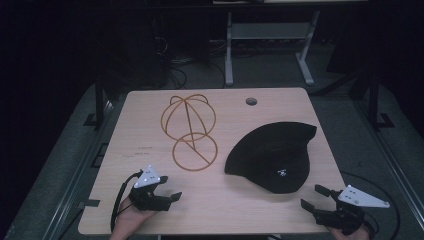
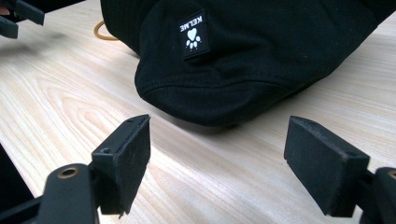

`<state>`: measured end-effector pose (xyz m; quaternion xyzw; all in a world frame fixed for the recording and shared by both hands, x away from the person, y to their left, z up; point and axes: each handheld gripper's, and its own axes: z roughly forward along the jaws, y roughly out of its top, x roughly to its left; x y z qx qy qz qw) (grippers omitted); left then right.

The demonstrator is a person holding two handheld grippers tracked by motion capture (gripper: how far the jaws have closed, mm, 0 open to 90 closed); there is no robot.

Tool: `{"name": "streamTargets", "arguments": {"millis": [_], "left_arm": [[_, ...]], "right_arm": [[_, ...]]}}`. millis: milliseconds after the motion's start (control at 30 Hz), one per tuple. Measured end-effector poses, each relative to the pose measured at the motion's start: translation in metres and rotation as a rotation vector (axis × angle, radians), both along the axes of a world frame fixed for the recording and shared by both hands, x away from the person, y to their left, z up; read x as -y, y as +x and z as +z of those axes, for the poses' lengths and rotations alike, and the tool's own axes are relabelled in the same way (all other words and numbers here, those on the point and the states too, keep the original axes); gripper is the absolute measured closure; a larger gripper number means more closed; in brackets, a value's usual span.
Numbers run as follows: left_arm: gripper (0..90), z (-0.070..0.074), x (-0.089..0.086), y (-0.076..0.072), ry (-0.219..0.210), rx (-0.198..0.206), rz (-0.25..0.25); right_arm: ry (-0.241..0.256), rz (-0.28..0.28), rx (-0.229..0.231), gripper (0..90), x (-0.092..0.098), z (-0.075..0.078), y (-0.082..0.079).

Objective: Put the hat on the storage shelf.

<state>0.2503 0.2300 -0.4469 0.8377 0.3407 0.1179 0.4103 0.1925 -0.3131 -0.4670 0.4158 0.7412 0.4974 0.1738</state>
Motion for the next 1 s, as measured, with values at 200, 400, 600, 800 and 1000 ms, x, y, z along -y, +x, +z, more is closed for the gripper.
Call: {"name": "streamTargets", "arguments": {"millis": [200,400,600,800,1000], "left_arm": [[21.9,-0.001,0.002,0.001,-0.010,-0.008,0.000],[22.0,0.001,0.006,0.002,-0.024,-0.002,-0.017],[22.2,0.005,0.014,-0.002,-0.030,0.005,-0.052],[22.3,0.009,0.022,-0.004,-0.035,0.018,-0.079],[22.3,0.016,0.033,-0.003,-0.060,0.023,-0.111]], "right_arm": [[0.008,-0.005,-0.002,22.0,0.002,0.000,0.001],[0.017,-0.008,0.001,21.9,0.003,0.000,0.000],[0.019,-0.004,0.011,21.7,0.001,0.001,-0.001],[0.015,0.006,0.016,21.7,-0.002,0.002,-0.002],[0.026,0.004,0.021,21.3,-0.001,0.002,-0.002]]}}
